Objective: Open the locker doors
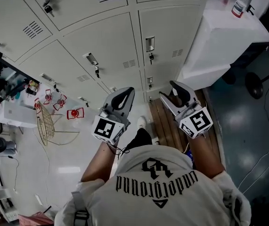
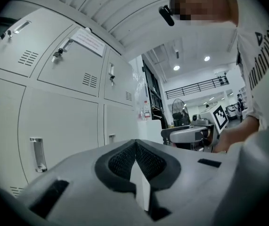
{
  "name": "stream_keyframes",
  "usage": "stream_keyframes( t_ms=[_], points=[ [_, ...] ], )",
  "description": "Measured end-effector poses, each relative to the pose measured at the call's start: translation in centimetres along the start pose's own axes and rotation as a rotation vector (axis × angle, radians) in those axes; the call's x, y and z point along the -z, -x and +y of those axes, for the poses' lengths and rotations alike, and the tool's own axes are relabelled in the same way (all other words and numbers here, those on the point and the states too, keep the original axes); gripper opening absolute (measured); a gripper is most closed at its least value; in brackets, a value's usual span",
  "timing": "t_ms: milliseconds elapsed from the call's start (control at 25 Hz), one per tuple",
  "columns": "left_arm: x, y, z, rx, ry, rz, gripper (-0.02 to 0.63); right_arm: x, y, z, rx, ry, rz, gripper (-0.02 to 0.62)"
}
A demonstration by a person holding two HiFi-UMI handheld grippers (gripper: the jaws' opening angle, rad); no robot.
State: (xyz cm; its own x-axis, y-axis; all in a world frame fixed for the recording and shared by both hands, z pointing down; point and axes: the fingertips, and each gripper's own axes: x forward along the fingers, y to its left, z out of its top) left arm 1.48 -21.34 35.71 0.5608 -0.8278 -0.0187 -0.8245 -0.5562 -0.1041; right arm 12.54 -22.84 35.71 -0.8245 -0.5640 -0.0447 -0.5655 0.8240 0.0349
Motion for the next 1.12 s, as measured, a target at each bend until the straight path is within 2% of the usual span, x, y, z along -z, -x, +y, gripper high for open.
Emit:
stream_keyframes(
  t_ms=[520, 720, 1120],
  points=[
    [3.5, -7.5, 7.6, 0.044, 0.024, 0.066, 0.008, 3.2, -11.3, -6.9, -0.02, -0.005, 0.054, 0.224],
    [4.6, -9.4, 9.7, 0.054, 0.053, 0.098, 0.008, 5.0, -14.7, -9.2, -0.011, -0.033, 0.082, 0.224],
    [6.6, -12.1, 11.7, 0.098, 0.06, 0.12, 0.008, 6.4, -18.9, -11.6, -0.019, -0.03, 0.092, 0.227]
  ],
)
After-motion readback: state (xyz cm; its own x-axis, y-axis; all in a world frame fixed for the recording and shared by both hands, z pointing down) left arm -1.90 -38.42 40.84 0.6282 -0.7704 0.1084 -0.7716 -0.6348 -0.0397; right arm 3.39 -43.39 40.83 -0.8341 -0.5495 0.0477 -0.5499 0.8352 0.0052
